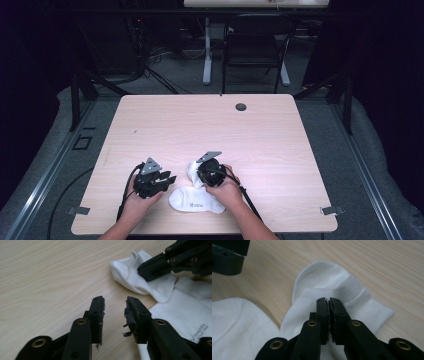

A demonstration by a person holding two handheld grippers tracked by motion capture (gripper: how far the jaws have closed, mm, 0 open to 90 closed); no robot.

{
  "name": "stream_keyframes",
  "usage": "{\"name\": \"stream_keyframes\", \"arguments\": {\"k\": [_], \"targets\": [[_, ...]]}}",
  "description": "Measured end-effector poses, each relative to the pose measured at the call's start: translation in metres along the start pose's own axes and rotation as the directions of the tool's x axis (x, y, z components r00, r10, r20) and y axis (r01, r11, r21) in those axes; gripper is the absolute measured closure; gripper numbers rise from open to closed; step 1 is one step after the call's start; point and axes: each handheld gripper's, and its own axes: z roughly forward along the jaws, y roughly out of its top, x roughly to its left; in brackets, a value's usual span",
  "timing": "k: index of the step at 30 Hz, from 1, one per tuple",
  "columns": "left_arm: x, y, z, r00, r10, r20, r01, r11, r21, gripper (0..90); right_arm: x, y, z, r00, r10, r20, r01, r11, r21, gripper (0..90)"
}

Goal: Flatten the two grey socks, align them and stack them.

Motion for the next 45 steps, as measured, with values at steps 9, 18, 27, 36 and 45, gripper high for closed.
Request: {"name": "stream_keyframes", "arguments": {"k": [9,18,27,36,45], "targets": [[-0.005,0.025,0.009,0.9993,0.030,0.024,-0.029,0.9992,-0.027,89.8,0.000,0.000,-0.011,0.9999,0.001,0.013,-0.001,0.9996,-0.029,84.2],[-0.019,0.040,0.046,0.9972,0.067,0.032,-0.068,0.9975,0.018,90.0,-0.006,-0.011,-0.014,0.9987,0.043,0.026,-0.042,0.9986,-0.032,84.1],[-0.012,0.033,0.060,0.9970,0.078,0.003,-0.078,0.9923,0.097,89.3,-0.009,-0.015,-0.011,0.9985,0.053,0.014,-0.053,0.9983,-0.025,84.8],[-0.009,0.019,0.056,0.9953,0.088,0.039,-0.092,0.9868,0.133,77.6,-0.011,-0.013,-0.008,0.9989,0.044,0.014,-0.044,0.9988,-0.021,84.0],[-0.010,0.012,0.054,0.9951,0.096,0.024,-0.098,0.9907,0.094,78.5,0.002,-0.005,-0.013,0.9993,0.037,0.007,-0.036,0.9972,-0.065,80.6]]}}
